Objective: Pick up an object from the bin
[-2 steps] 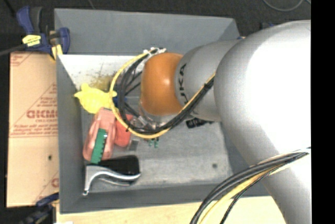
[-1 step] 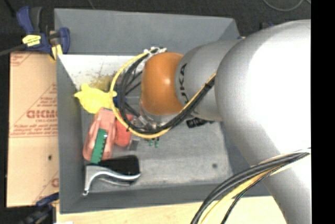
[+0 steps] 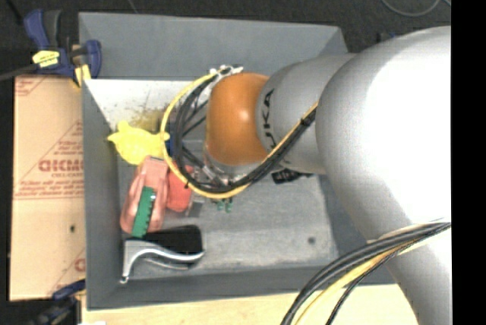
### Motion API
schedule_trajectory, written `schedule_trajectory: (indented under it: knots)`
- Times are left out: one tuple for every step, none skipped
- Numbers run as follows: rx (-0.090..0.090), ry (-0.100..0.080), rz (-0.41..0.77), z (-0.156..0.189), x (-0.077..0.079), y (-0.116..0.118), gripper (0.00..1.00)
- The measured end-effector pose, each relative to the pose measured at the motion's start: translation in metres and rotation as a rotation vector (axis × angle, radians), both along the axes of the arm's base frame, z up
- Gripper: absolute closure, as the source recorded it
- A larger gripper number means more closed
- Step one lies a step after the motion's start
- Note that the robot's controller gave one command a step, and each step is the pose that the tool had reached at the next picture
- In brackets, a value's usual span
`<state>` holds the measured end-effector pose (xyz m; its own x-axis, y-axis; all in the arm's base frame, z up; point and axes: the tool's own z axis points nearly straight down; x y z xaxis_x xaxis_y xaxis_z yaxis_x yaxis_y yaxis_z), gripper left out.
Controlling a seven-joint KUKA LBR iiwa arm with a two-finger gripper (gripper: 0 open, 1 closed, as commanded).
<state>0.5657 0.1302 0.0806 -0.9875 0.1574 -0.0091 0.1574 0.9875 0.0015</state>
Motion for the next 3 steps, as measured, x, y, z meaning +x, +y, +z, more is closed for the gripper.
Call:
schedule_trajectory:
  knots:
    - [0.0,-0.002,0.0,0.008,0.001,0.0,1.0]
    - [0.0,-0.003,0.001,0.014,0.001,0.0,1.0]
    - [0.0,0.0,0.002,0.023,0.0,-0.001,1.0]
